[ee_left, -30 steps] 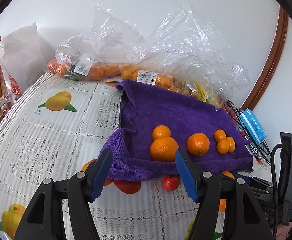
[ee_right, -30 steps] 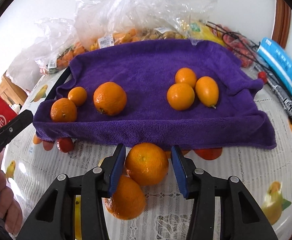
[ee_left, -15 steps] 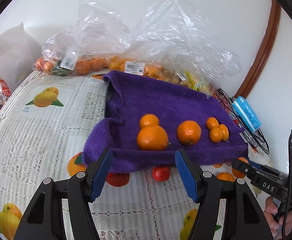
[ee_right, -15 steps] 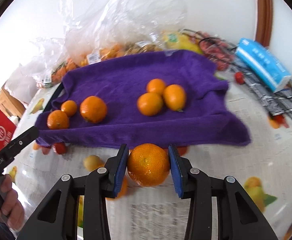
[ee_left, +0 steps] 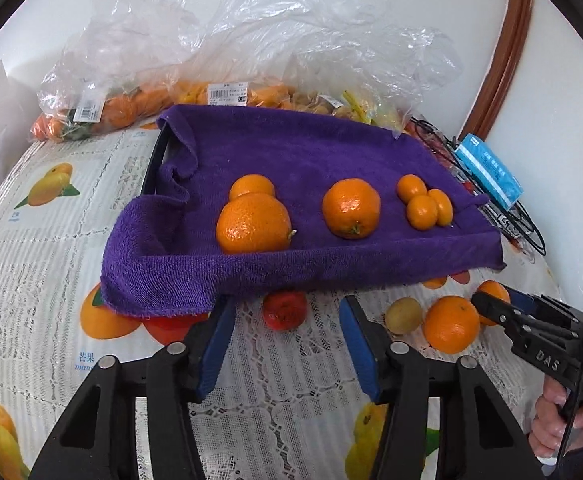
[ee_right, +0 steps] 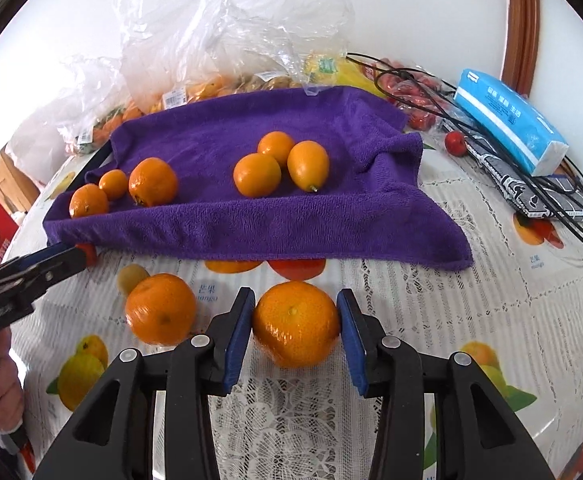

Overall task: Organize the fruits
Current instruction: 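Grasp the small red fruit with the left gripper while the right gripper holds its orange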

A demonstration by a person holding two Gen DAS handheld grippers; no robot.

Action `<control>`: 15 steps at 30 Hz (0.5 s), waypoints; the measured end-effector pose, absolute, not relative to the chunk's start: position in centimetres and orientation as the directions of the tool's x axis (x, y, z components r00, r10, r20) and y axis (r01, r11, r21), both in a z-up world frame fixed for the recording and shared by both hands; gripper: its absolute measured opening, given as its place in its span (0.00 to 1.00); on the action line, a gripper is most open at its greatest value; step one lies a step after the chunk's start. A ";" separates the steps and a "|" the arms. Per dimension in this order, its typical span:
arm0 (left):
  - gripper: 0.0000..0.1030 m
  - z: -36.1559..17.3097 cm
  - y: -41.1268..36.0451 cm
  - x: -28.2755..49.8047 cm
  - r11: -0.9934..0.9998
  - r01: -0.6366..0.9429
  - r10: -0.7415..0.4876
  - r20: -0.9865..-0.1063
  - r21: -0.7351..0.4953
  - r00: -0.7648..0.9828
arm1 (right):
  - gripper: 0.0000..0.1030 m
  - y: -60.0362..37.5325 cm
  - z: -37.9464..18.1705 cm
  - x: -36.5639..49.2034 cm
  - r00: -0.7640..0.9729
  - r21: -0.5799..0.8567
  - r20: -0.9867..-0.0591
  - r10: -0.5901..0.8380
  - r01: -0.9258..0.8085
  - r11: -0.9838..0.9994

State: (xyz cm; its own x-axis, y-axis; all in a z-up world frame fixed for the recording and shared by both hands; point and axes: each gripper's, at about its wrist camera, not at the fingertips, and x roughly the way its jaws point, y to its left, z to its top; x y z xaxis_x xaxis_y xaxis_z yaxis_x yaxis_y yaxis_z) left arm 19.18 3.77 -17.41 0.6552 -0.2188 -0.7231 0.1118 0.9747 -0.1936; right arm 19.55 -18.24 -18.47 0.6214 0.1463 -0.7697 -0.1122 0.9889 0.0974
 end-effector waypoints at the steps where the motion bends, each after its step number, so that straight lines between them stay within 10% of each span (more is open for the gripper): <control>1: 0.42 -17.6 3.7 19.5 0.974 0.103 -0.219 -0.729 -0.202 0.648 | 0.42 -18.2 -18.6 19.4 0.620 0.092 -0.771 0.146 -0.119 0.989; 15: 0.23 -18.2 2.0 20.3 0.988 0.076 -0.150 -0.747 -0.133 0.648 | 0.41 -18.3 -19.1 18.9 0.630 0.053 -0.766 0.125 -0.132 0.990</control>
State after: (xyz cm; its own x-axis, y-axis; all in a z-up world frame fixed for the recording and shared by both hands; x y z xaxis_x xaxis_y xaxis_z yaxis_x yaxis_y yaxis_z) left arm 20.29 2.01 -18.22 0.6481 -0.1504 -0.7465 0.0763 0.9882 -0.1328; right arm 18.91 -18.26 -19.12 0.6302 0.1251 -0.7663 -0.1324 0.9898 0.0527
